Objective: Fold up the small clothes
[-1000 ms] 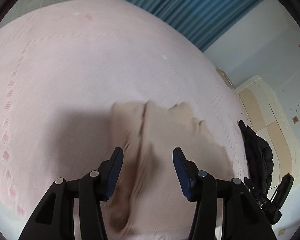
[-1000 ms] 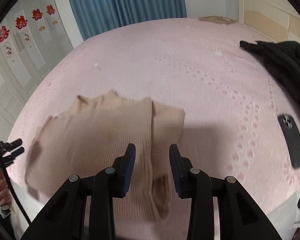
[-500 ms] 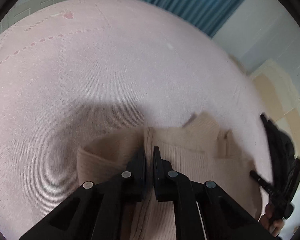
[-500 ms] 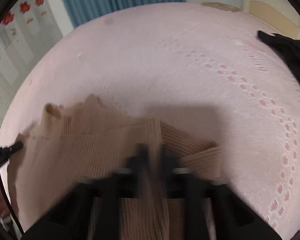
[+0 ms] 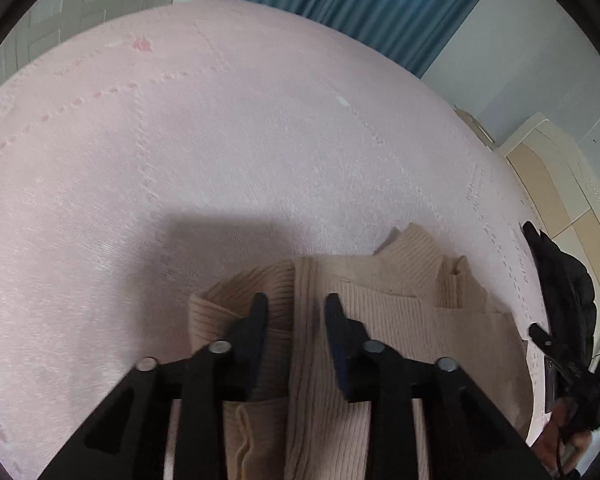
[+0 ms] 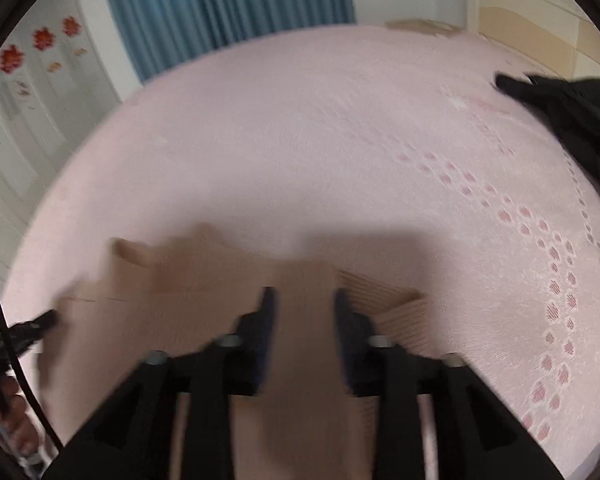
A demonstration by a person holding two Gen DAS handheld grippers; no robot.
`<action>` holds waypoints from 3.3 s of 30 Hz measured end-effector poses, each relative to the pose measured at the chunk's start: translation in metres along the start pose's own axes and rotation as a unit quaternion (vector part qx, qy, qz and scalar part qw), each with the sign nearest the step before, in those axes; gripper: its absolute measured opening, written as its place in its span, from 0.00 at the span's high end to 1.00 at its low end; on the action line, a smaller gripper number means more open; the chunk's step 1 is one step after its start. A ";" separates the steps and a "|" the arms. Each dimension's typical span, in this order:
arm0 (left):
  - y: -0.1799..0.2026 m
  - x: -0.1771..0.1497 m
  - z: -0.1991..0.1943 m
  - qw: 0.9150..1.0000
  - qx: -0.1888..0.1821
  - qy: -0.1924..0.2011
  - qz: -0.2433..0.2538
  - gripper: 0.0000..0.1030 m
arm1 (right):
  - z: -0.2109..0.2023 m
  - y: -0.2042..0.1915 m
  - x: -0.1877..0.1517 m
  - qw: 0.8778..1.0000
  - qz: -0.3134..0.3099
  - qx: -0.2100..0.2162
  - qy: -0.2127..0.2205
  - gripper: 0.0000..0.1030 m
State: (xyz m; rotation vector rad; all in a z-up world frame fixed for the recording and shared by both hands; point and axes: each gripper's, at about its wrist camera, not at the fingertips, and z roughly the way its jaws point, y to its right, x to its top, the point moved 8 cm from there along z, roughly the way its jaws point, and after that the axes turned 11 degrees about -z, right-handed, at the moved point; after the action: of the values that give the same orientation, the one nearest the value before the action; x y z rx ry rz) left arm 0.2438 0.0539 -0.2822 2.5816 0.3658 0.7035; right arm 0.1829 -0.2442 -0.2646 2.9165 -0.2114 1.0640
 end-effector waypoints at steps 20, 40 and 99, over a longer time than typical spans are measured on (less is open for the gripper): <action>-0.068 0.007 -0.041 0.999 -0.040 0.032 -0.005 0.40 | 0.070 -0.120 -0.019 0.993 -0.089 0.005 -0.072 0.58; -0.090 -0.029 -0.103 0.999 -0.018 0.036 -0.004 0.40 | 0.005 -0.125 -0.065 0.988 -0.114 -0.002 -0.102 0.56; 0.090 -0.051 -0.078 0.996 -0.065 -0.045 -0.032 0.78 | -0.121 0.080 -0.122 0.994 0.099 0.037 0.027 0.56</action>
State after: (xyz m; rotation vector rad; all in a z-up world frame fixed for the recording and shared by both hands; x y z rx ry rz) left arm 0.1720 -0.0156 -0.2002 2.4574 0.3605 0.5679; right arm 0.0024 -0.3000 -0.2524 2.9773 -0.4785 1.1994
